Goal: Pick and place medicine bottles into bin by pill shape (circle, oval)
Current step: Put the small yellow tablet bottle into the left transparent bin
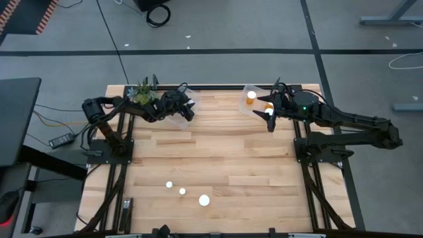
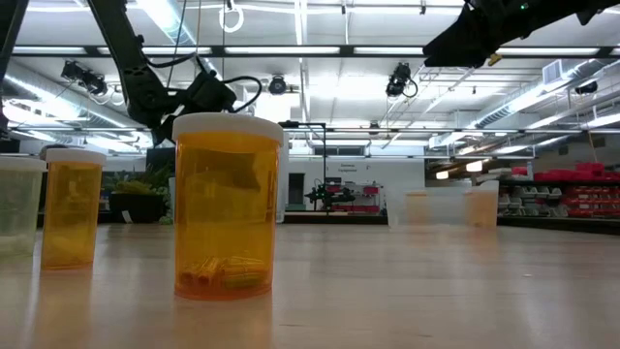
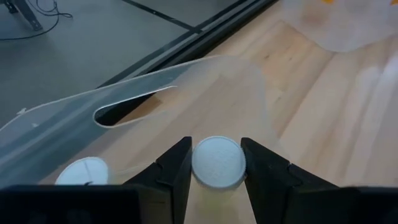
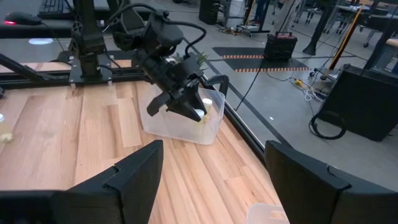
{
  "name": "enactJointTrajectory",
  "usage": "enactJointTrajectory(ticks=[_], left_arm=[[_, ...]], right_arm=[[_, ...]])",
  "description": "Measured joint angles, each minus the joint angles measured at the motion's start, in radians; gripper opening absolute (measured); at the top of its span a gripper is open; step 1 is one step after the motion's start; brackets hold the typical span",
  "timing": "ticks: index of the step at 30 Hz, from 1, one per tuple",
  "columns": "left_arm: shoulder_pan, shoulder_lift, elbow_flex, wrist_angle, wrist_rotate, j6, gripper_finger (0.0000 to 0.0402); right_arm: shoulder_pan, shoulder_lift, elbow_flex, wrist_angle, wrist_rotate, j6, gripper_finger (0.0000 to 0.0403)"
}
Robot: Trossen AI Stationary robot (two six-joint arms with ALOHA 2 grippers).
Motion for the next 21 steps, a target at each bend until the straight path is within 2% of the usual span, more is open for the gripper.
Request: enactJointTrajectory(ticks=[16, 21], left_arm=[[0.003, 0.000, 0.006, 0.017, 0.007, -0.021, 0.0136], [-0.014, 0.000, 0.050, -0.091, -0.024, -0.022, 0.0138]], right_arm=[[0.000, 0.000, 0.000, 0.000, 0.000, -0.003, 0.0287], [0.000, 0.000, 0.000, 0.000, 0.000, -0.003, 0.0287]])
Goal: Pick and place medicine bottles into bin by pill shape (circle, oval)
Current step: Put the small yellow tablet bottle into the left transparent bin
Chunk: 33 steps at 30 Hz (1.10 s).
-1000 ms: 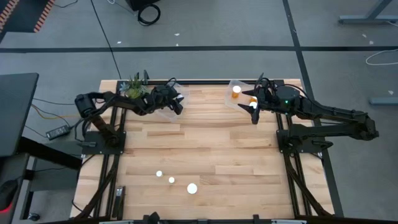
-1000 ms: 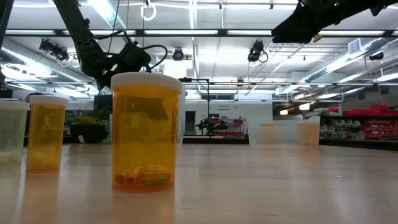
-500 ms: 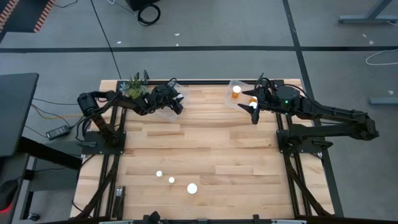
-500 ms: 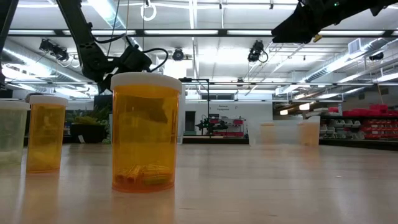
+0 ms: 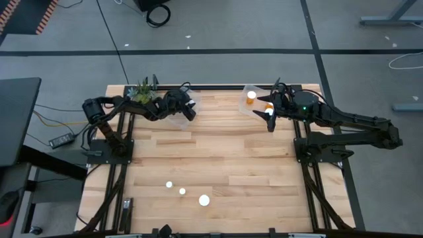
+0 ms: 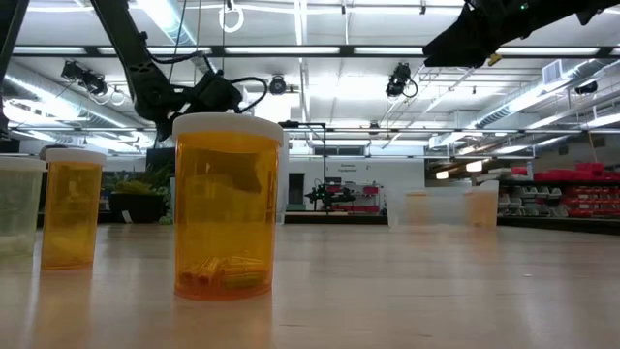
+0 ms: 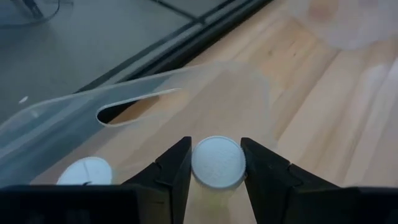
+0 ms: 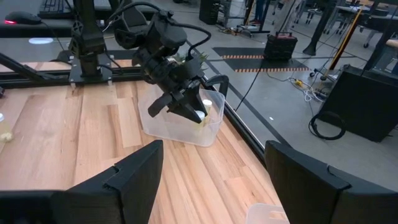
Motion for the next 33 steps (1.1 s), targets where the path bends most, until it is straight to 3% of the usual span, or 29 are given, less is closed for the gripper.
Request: enactJointTrajectory(ticks=[5, 16, 33], left_arm=[[-0.014, 0.000, 0.061, -0.090, -0.031, 0.010, 0.0134], [-0.014, 0.003, 0.066, -0.145, -0.051, 0.083, 0.0137], [-0.025, -0.001, 0.065, -0.139, -0.052, 0.098, 0.0185]], right_arm=[[0.000, 0.000, 0.000, 0.000, 0.000, 0.000, 0.0287], [0.000, 0.000, 0.000, 0.000, 0.000, -0.004, 0.0287], [0.000, 0.000, 0.000, 0.000, 0.000, -0.004, 0.0287]])
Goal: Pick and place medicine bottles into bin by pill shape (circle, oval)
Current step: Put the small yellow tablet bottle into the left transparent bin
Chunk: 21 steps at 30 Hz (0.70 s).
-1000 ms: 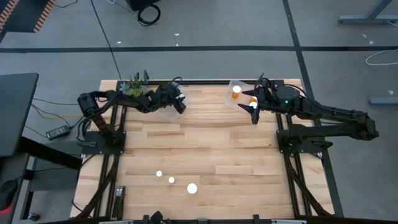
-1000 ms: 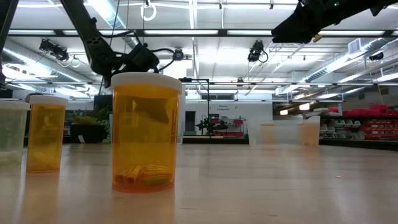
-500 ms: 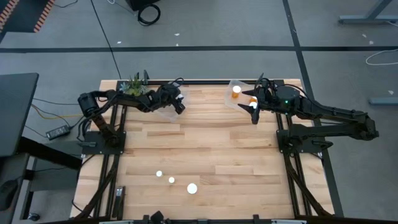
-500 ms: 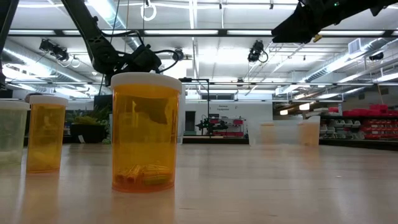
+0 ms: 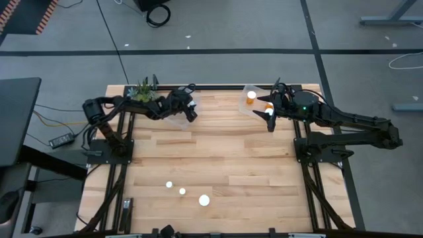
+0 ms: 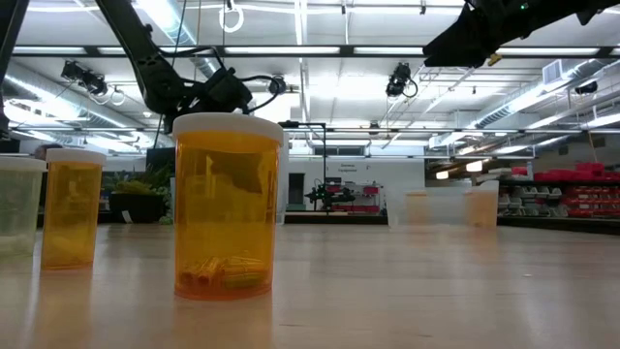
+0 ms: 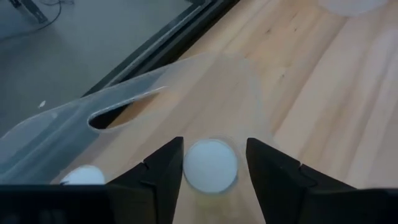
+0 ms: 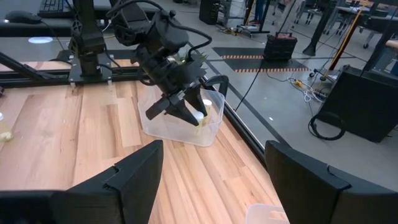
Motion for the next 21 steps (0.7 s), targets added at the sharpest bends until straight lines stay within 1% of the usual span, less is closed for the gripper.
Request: enactJointTrajectory(ticks=[7, 12, 13, 16, 21], left_arm=[[-0.005, -0.039, 0.000, 0.019, 0.000, 0.030, 0.0206], [-0.016, -0.096, 0.000, -0.002, 0.002, 0.055, 0.0205], [-0.019, -0.110, 0.000, -0.012, 0.016, 0.063, 0.0203], [-0.028, -0.161, 0.000, -0.079, 0.101, 0.065, 0.0195], [-0.067, -0.258, 0.000, -0.274, 0.329, 0.026, 0.0177]], right_arm=[[0.000, 0.000, 0.000, 0.000, 0.000, 0.001, 0.0287], [0.000, 0.000, 0.000, 0.000, 0.000, 0.001, 0.0287], [0.000, 0.000, 0.000, 0.000, 0.000, 0.000, 0.0287], [0.000, 0.000, 0.000, 0.000, 0.000, 0.000, 0.0287], [0.000, 0.000, 0.000, -0.001, 0.000, 0.000, 0.0287]])
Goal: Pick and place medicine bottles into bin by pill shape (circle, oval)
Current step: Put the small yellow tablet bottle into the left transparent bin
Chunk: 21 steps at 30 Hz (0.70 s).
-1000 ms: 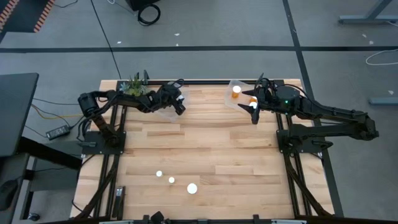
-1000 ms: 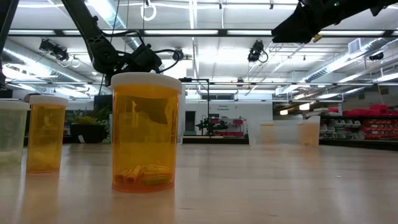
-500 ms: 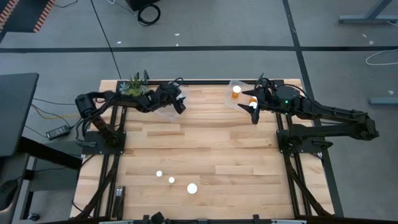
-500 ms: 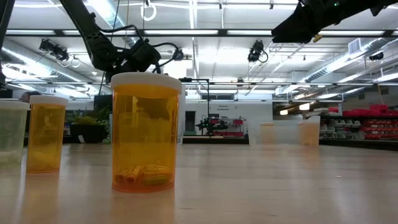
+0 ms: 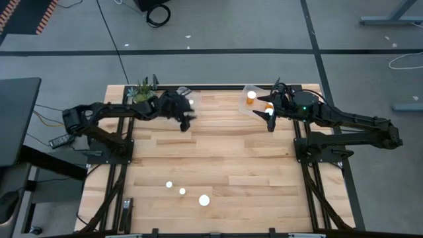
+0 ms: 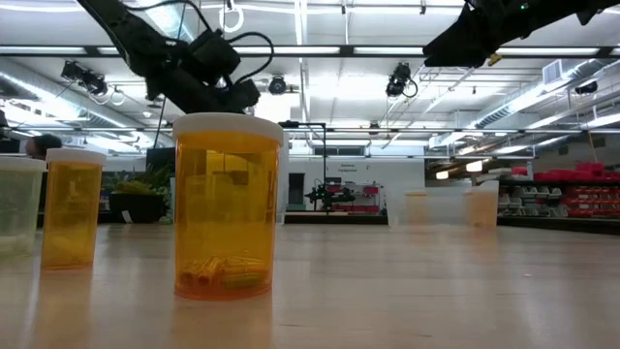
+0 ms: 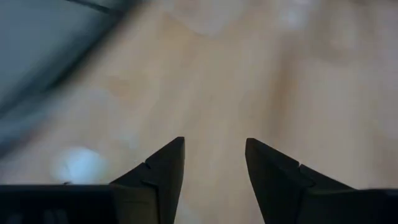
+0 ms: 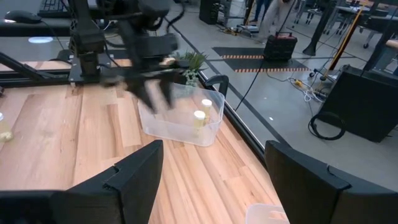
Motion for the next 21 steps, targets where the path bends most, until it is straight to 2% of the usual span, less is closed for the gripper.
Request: enactJointTrajectory(ticks=[3, 6, 13, 17, 21], left_arm=[[-0.048, -0.052, 0.000, -0.130, 0.131, -0.005, 0.0171], [-0.116, -0.095, 0.000, -0.253, 0.175, 0.002, 0.0167], [-0.321, -0.123, 0.000, -0.418, 0.175, -0.011, 0.0167], [-0.425, -0.123, 0.001, -0.489, 0.124, -0.113, 0.0171], [-0.518, -0.122, 0.048, -0.661, 0.063, -0.207, 0.0179]], right_arm=[[0.000, 0.000, 0.000, 0.000, 0.000, 0.001, 0.0287], [0.000, 0.000, 0.000, 0.000, 0.000, 0.002, 0.0287], [0.000, 0.000, 0.000, 0.000, 0.000, 0.003, 0.0287], [0.000, 0.000, 0.000, 0.000, 0.000, 0.007, 0.0287], [0.000, 0.000, 0.000, 0.000, 0.000, 0.010, 0.0287]])
